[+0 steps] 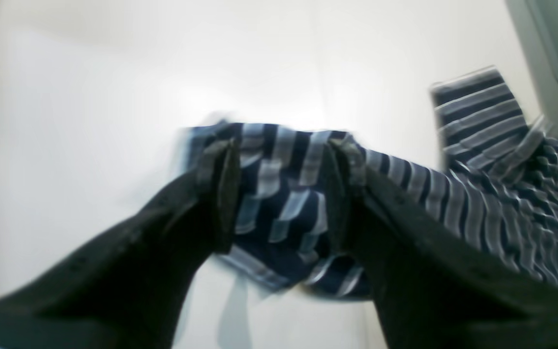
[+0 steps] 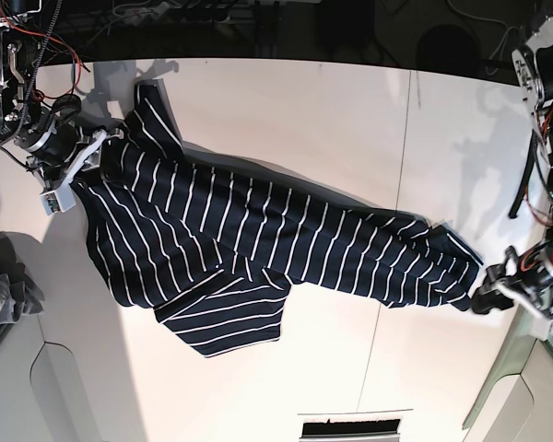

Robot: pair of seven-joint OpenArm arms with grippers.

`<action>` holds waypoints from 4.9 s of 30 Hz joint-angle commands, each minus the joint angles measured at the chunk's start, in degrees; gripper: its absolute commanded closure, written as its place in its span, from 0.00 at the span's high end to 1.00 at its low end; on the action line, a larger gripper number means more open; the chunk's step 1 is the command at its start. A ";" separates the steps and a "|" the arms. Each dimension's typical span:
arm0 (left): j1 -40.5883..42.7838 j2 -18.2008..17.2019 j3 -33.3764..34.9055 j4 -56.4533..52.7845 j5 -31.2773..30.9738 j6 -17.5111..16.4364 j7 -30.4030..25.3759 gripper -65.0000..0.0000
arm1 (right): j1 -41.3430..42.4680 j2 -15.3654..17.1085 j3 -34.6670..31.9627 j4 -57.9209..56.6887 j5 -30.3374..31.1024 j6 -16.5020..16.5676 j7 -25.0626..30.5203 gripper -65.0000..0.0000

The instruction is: Layout the t-shirt on the table in an organized manner, then fold the t-shirt properly

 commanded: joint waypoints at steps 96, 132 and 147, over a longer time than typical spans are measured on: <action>6.12 -1.68 -1.25 5.18 -10.67 -6.61 3.67 0.47 | 12.66 -5.16 -6.62 1.66 3.26 2.62 2.69 0.53; 5.44 3.85 12.96 6.21 11.08 10.23 -8.57 0.16 | 16.37 -9.46 -36.33 -0.22 -13.27 -1.51 3.06 0.68; 6.23 8.81 0.81 5.16 7.34 13.90 -4.48 0.63 | 16.11 -9.46 -36.33 -0.22 -13.25 -1.49 3.06 0.68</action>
